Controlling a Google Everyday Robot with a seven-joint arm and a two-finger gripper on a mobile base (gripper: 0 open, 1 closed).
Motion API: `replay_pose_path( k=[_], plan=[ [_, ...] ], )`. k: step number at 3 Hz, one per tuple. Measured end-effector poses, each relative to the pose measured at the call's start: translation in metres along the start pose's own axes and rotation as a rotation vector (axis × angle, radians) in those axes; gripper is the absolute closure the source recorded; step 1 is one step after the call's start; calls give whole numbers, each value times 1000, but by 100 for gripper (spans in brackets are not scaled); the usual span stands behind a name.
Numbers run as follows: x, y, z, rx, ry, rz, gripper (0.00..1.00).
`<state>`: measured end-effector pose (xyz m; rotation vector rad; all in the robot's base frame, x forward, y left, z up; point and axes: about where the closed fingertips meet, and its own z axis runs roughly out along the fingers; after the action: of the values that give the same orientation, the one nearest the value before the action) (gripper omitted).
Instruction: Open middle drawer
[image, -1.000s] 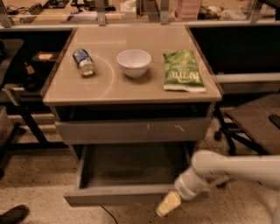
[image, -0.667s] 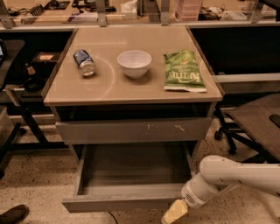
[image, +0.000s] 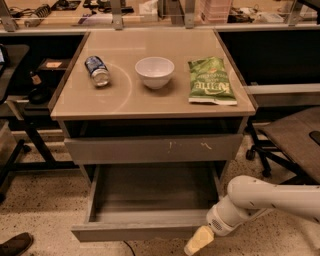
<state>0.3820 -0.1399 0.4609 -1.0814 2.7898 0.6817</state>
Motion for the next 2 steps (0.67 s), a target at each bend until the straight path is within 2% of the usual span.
replay_pose_path(
  k=[1,2],
  plan=[
    [-15,-1,-15,13,-59,-37,0],
    [-15,0,-15,12,-61,-42,0]
  ],
)
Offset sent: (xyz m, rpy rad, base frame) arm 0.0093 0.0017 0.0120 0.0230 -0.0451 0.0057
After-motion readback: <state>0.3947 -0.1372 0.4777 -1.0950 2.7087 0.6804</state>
